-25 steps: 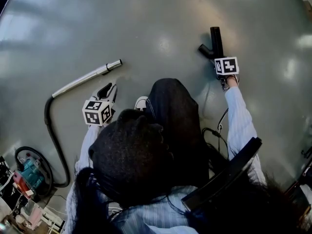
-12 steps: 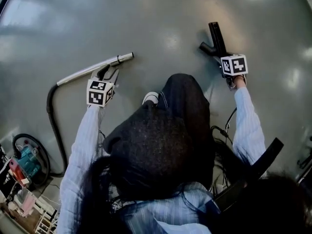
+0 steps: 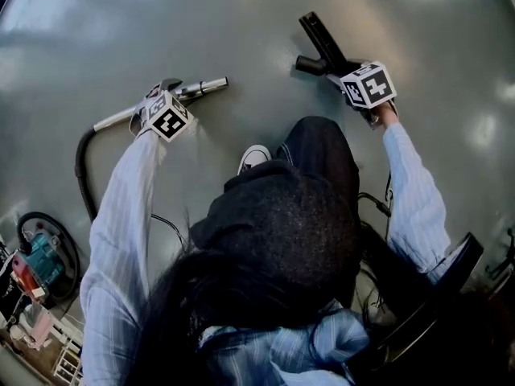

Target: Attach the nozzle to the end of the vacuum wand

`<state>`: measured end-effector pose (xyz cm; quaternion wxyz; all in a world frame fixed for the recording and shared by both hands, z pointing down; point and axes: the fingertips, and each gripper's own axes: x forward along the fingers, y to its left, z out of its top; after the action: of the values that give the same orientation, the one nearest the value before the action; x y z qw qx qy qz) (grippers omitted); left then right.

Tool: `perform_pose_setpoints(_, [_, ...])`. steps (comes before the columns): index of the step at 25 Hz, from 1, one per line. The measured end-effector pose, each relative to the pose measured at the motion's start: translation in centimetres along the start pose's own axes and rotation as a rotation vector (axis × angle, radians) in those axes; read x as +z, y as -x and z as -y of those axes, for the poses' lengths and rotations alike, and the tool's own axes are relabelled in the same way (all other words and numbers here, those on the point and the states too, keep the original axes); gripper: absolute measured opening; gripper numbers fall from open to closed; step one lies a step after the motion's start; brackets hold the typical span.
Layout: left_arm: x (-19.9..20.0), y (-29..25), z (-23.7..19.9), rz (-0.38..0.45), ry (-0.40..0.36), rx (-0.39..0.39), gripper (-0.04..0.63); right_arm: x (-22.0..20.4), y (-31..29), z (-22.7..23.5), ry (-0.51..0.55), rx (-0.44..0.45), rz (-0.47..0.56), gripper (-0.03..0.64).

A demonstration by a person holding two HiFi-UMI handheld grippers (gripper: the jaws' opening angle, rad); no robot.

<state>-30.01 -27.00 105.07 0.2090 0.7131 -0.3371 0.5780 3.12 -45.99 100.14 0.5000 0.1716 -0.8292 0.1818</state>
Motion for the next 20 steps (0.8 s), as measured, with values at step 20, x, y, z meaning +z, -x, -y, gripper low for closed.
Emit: perform_pose_setpoints(20, [-7.6, -2.3, -2.4, -0.202, -0.125, 0.017, 0.186, 5.9, -8.6, -13.9, 0.32, 0.097, -0.1, 0.238])
